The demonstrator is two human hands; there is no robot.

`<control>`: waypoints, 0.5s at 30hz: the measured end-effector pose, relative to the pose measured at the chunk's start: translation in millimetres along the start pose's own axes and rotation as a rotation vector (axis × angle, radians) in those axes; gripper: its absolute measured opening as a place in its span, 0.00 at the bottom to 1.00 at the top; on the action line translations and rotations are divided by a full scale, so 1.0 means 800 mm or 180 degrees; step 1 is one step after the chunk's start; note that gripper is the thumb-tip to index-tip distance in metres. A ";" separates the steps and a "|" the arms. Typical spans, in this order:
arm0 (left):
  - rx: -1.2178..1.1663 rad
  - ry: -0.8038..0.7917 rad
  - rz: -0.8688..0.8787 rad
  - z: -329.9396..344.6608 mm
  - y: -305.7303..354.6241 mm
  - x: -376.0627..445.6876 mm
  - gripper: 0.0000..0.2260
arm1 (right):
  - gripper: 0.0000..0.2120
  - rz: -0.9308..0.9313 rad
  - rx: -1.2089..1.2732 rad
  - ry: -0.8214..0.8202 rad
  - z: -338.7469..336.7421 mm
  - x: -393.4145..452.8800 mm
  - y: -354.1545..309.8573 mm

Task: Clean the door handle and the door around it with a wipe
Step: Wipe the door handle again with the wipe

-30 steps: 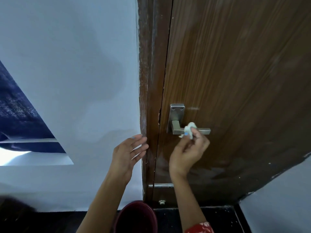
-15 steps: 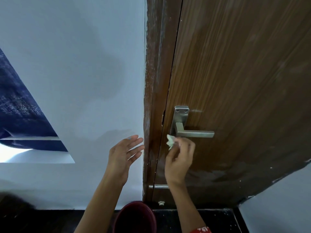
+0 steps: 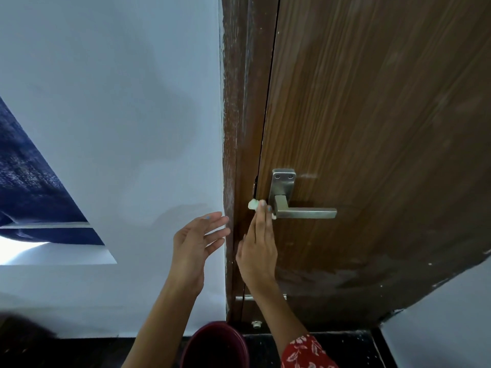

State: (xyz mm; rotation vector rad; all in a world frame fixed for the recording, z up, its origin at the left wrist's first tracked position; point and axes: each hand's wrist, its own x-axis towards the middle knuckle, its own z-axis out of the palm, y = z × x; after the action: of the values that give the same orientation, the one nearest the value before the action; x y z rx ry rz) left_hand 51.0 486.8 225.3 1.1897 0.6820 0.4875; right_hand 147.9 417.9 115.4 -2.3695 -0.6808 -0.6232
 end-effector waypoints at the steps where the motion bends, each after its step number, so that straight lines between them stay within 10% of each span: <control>1: -0.0008 -0.0005 0.0025 0.000 0.001 0.000 0.11 | 0.39 0.0014 -0.0028 -0.0116 0.005 -0.008 0.005; 15: -0.0115 -0.0109 0.0227 0.020 0.006 0.003 0.10 | 0.31 -0.0204 0.0334 0.0329 -0.022 0.009 -0.003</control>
State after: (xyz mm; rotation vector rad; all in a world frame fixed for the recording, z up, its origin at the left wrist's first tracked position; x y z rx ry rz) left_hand 64.5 479.1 232.5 1.1890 0.6005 0.5359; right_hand 147.2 410.4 132.7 -2.2104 -0.7282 -0.7146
